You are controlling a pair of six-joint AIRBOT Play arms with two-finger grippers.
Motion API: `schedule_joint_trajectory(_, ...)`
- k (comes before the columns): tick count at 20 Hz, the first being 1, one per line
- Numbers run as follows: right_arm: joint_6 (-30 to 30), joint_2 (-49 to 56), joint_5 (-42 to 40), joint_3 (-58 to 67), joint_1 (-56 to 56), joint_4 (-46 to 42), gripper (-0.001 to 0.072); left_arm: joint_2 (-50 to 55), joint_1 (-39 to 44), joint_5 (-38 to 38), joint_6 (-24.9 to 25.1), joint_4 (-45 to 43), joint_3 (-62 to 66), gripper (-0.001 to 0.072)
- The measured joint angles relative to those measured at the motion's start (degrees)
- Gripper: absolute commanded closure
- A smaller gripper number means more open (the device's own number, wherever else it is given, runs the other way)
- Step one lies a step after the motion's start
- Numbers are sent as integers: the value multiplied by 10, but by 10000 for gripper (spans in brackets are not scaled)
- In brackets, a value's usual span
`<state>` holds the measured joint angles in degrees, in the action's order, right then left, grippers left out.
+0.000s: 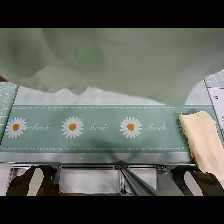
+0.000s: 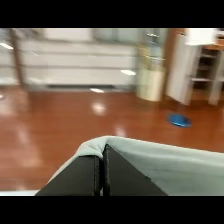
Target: Fold the shirts.
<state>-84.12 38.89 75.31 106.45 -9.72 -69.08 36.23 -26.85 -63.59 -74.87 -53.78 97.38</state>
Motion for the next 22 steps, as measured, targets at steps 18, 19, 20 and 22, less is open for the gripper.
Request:
schedule_joint_trajectory(18, 15, 113, -57, -369, 1, 40, 686, 130, 181, -24, -133, -311, -234, 691)
schedule_joint_trajectory(19, 26, 152, -78, -377, 1, 53, 686, 169, 181, -9, -134, -299, -240, 691)
schedule_joint_trajectory(20, 38, 197, -103, -381, 1, 68, 686, 209, 181, 10, -134, -285, -243, 692)
schedule_joint_trajectory(22, 63, 282, -145, -378, 1, 101, 686, 296, 181, 48, -138, -254, -244, 691)
